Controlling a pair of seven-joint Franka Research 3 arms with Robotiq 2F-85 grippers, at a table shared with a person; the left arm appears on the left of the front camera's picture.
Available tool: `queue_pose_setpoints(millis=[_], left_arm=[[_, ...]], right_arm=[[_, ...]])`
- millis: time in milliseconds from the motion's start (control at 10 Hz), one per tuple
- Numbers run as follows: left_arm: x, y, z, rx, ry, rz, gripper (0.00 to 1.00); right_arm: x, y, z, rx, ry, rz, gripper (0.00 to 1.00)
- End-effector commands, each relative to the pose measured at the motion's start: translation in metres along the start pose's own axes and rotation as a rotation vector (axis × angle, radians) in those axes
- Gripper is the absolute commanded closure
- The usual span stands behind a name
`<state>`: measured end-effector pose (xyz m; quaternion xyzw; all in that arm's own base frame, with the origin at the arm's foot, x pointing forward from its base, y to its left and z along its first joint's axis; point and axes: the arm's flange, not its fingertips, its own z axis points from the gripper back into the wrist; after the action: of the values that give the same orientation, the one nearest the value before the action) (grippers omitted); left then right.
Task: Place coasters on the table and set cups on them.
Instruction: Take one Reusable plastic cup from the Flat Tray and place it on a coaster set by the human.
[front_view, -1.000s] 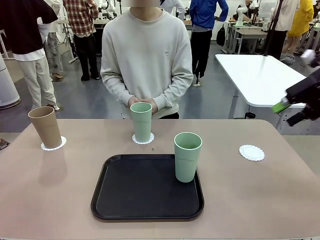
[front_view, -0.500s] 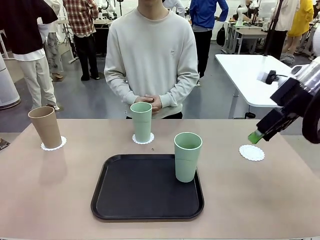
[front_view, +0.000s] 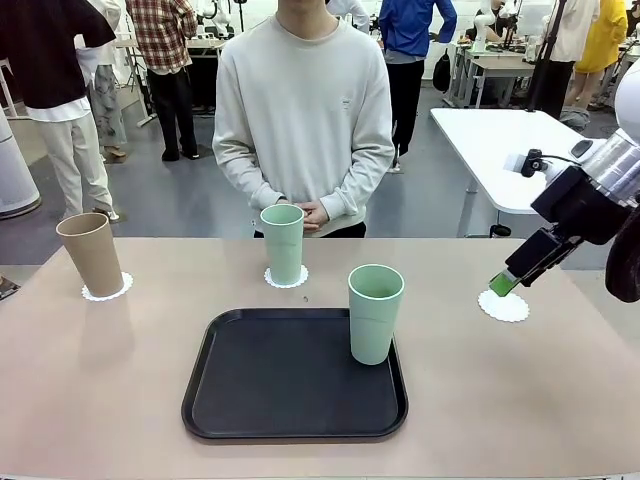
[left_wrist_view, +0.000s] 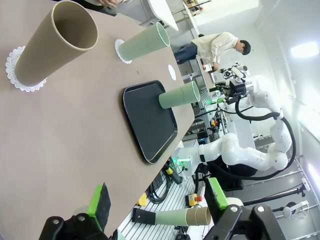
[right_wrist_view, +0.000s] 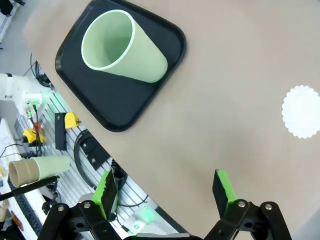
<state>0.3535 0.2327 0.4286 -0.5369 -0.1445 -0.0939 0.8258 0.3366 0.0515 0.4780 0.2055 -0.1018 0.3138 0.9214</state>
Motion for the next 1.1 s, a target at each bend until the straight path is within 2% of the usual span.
queue_pose_setpoints(millis=[0, 100, 200, 400, 600, 700, 900, 1000], left_arm=[[0.000, -0.002, 0.002, -0.011, -0.012, 0.007, 0.00], [0.000, -0.002, 0.002, -0.011, -0.012, 0.007, 0.00], [0.000, -0.002, 0.002, -0.011, -0.012, 0.007, 0.00], [0.000, -0.002, 0.002, -0.011, -0.012, 0.007, 0.00], [0.000, -0.002, 0.002, -0.011, -0.012, 0.007, 0.00], [0.000, -0.002, 0.002, -0.011, -0.012, 0.007, 0.00], [0.000, -0.002, 0.002, -0.011, -0.012, 0.007, 0.00], [0.000, -0.002, 0.002, -0.011, -0.012, 0.007, 0.00]], right_arm=[[0.000, 0.001, -0.003, -0.001, 0.006, 0.001, 0.00], [0.016, 0.000, -0.012, 0.010, -0.156, 0.234, 0.00], [0.032, -0.003, -0.026, 0.128, -0.252, 0.384, 0.00], [0.043, -0.025, -0.043, 0.327, -0.325, 0.518, 0.00], [0.040, -0.051, -0.058, 0.403, -0.366, 0.482, 0.00], [0.034, -0.054, -0.061, 0.481, -0.356, 0.520, 0.00], [0.029, -0.059, -0.068, 0.460, -0.353, 0.549, 0.00], [0.029, -0.058, -0.067, 0.436, -0.386, 0.477, 0.00]])
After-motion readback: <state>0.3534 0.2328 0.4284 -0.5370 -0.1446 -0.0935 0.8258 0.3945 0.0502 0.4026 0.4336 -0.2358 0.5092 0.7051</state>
